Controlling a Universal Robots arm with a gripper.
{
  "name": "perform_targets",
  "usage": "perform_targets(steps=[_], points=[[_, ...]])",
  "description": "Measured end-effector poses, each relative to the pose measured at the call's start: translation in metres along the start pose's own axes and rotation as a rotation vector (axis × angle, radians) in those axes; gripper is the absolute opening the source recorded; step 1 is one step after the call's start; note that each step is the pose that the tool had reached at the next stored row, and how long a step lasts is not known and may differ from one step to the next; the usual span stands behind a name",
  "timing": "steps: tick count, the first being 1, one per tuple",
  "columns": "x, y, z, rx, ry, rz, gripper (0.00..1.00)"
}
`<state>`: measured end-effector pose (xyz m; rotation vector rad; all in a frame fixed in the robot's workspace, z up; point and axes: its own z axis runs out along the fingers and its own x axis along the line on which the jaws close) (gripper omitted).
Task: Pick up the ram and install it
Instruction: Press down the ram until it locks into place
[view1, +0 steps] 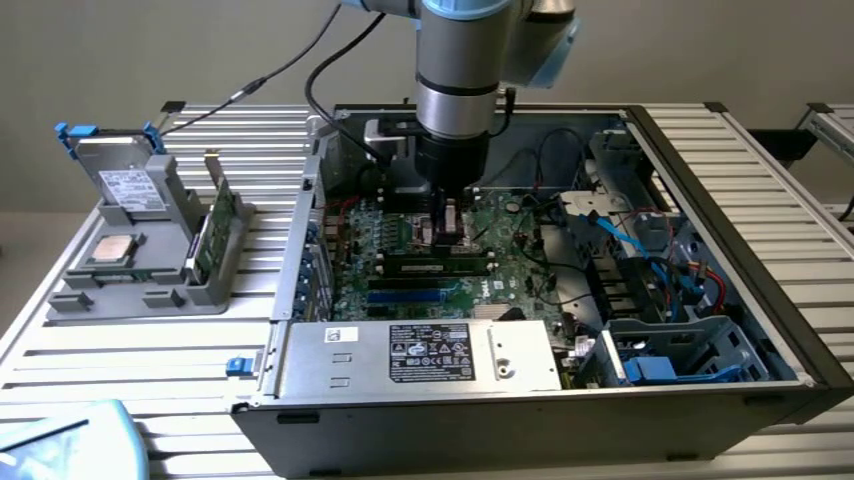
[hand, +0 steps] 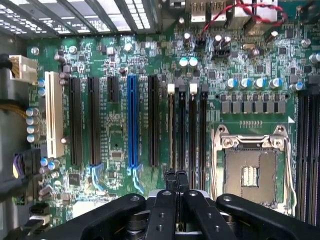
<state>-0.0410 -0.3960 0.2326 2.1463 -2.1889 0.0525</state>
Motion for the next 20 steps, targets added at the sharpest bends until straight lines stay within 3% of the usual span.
perform_targets(steps=[7,16,20], points=[[-0.001,0.0124,0.0029,-0.0008,-0.0002,0.010,0.11],[-0.001,0.0140,0.0115,-0.0014,0.0007,0.012,0.11],[-0.001,0.0141,0.0058,-0.0022,-0.0037,0.013,0.11]])
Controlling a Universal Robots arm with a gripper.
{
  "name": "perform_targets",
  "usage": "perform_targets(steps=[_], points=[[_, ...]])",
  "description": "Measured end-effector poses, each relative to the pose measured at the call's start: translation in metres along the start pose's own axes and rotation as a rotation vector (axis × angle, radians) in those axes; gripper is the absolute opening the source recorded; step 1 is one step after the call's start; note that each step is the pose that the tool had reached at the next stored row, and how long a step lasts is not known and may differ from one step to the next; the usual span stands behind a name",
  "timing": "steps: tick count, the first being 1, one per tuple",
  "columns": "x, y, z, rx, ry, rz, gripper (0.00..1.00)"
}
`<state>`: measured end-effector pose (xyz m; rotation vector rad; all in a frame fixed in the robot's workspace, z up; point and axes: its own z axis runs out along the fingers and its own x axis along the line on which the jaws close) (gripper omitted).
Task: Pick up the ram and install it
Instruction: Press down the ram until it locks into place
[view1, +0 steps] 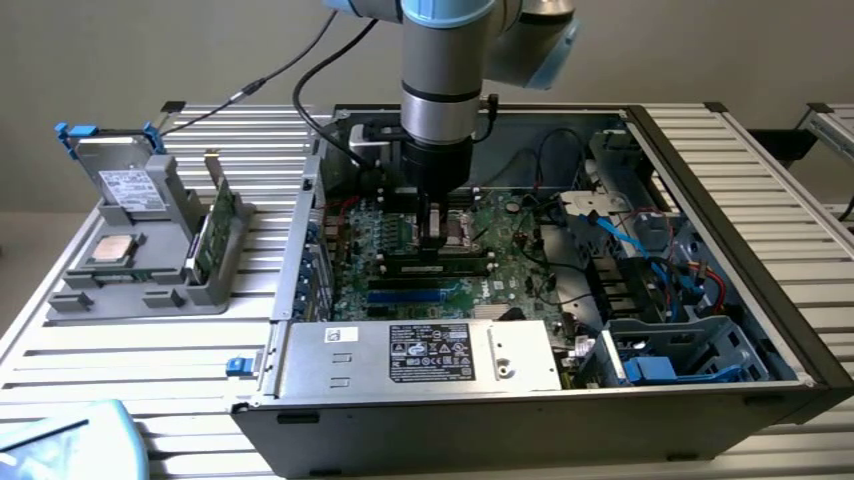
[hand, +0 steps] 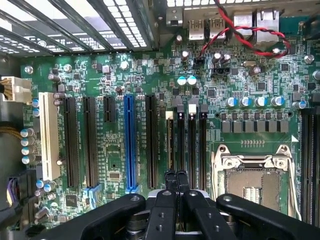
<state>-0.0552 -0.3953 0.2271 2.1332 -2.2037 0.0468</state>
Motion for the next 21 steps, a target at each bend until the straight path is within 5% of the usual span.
perform_targets(steps=[8,12,21], points=[[0.012,-0.0076,-0.0153,-0.0100,-0.0026,-0.001,0.11],[0.014,-0.0171,-0.0160,-0.0104,-0.0045,-0.001,0.11],[0.014,-0.0173,-0.0160,-0.0105,-0.0047,-0.001,0.11]])
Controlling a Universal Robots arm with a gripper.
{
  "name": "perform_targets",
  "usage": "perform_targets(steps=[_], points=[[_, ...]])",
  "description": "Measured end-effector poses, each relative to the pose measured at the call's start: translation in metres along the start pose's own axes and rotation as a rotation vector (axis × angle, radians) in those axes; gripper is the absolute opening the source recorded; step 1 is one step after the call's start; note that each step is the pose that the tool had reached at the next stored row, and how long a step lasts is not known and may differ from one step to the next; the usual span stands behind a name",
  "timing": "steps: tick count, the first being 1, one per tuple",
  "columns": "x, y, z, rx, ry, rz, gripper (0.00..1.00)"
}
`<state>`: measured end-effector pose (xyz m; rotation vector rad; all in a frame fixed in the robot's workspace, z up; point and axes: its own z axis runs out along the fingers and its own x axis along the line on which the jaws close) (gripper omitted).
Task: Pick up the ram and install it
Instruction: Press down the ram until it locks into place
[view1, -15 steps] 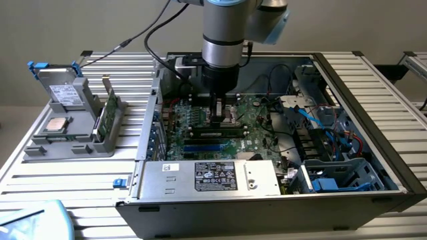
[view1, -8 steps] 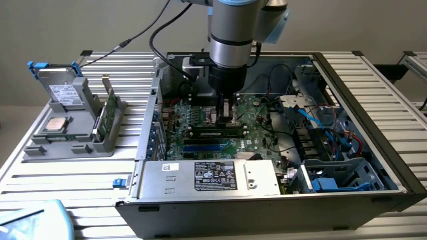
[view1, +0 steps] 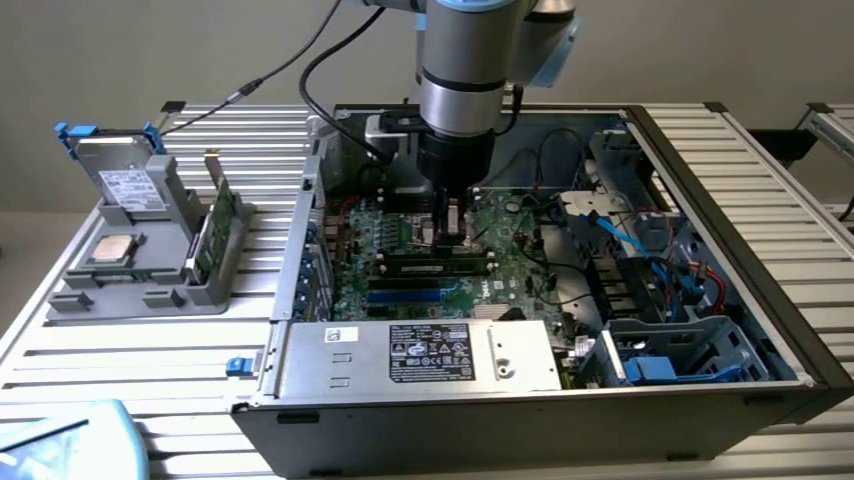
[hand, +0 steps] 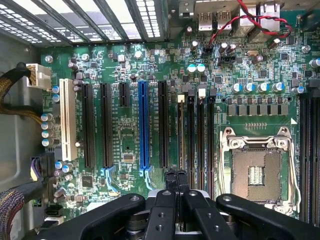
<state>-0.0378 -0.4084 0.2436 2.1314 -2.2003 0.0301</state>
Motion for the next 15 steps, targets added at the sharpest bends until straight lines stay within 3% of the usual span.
perform_targets(steps=[8,15], points=[[-0.0001,0.0000,0.0000,-0.0001,0.0003,0.000,0.11],[-0.0002,-0.0001,0.0002,-0.0018,-0.0035,0.089,0.11]])
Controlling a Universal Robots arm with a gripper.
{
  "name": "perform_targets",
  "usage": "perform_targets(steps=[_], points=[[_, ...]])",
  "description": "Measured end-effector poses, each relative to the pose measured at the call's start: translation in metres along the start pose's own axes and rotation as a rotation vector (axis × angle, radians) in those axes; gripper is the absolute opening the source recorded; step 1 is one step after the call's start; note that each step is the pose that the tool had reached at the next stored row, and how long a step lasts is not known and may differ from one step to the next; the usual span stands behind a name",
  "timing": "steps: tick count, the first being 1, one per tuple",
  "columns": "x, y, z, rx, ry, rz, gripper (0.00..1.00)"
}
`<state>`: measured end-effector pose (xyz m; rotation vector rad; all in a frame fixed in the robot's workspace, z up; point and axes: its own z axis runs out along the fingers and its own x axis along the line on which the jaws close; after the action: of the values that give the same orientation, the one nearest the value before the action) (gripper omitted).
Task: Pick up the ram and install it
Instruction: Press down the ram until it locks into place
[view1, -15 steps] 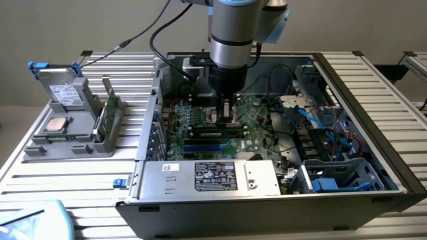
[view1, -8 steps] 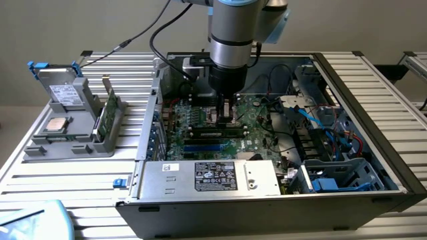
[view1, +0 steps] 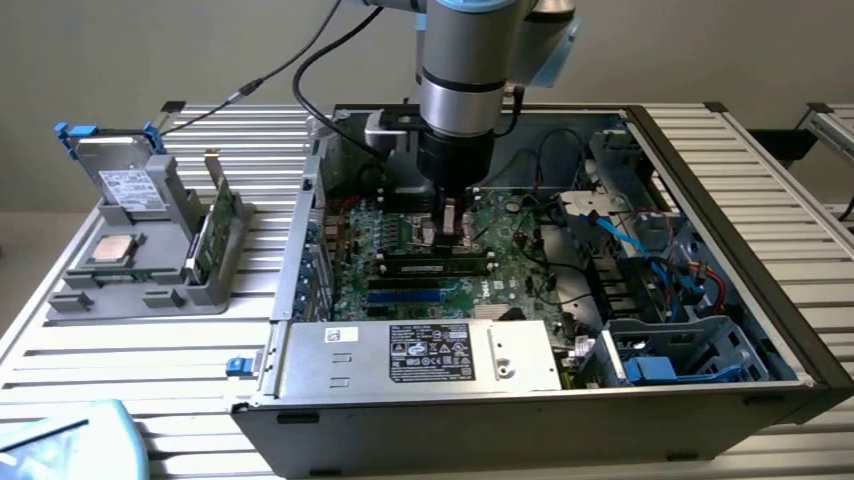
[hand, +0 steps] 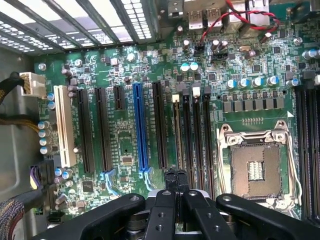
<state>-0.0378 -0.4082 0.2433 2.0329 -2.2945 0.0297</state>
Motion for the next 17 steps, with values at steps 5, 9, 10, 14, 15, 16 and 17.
perform_targets(steps=[5,9,10,14,15,16,17], points=[[0.0000,0.0000,0.0000,-0.0026,-0.0028,0.072,0.11],[0.0000,0.0000,0.0000,-0.0062,-0.0051,0.133,0.11],[0.0000,0.0000,0.0000,-0.0069,-0.0057,0.148,0.11],[0.0000,0.0000,0.0000,-0.0095,-0.0080,0.209,0.11],[0.0000,0.0000,0.0000,-0.0101,-0.0086,0.223,0.11],[0.0000,0.0000,0.0000,-0.0107,-0.0093,0.238,0.11],[0.0000,0.0000,0.0000,-0.0113,-0.0099,0.255,0.11]])
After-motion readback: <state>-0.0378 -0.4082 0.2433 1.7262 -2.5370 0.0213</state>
